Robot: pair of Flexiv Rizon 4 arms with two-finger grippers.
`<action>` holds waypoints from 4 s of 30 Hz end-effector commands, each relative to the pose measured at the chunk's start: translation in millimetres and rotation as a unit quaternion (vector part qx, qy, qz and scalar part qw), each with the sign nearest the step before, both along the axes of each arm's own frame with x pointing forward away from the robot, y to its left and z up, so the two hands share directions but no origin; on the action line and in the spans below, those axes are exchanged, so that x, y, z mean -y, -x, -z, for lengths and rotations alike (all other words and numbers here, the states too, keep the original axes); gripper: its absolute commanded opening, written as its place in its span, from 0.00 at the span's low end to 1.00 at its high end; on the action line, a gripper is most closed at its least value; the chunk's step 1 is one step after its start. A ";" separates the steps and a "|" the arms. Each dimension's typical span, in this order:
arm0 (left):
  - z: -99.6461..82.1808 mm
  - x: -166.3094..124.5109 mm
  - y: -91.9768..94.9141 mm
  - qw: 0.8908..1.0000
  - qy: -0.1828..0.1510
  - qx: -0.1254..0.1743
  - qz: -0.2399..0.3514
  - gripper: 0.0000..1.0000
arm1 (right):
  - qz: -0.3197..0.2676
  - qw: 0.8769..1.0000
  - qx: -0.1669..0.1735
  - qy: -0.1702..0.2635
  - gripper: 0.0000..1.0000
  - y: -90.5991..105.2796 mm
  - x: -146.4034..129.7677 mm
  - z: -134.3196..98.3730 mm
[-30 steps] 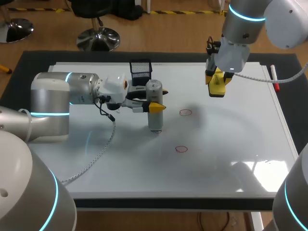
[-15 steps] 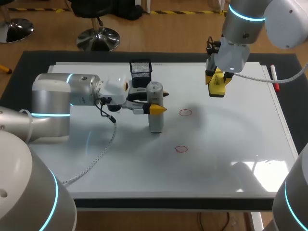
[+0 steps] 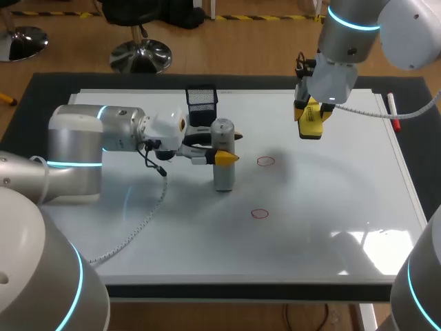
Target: Pick up the inspection probe, press it on each red-marked spot on the whiteboard one by one, put down the probe, pick up the eraser, and wipe off all the red marks.
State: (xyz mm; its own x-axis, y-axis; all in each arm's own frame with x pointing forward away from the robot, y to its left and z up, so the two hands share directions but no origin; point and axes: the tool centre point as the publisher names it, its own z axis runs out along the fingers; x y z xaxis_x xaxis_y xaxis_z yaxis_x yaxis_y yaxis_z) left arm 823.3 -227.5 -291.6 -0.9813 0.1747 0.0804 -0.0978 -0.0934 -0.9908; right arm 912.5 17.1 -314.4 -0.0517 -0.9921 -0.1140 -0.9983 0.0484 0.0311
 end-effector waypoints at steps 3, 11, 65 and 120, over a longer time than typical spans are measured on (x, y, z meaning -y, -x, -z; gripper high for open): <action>2.3 1.2 -1.0 1.000 0.003 0.000 0.002 0.00 | -0.001 1.000 0.001 0.001 0.00 0.5 1.2 -1.0; 2.9 0.9 -0.9 1.000 0.003 -0.001 0.002 0.00 | -0.001 1.000 0.001 0.001 0.00 0.5 1.2 -1.0; -48.2 -101.7 -80.4 0.992 -0.048 0.060 -0.101 0.00 | -0.001 1.000 0.001 0.001 0.00 0.5 1.2 -1.0; -32.3 -129.6 -87.5 0.988 -0.038 0.044 -0.145 0.00 | -0.033 0.999 -0.002 0.016 0.00 -0.8 -18.9 -0.9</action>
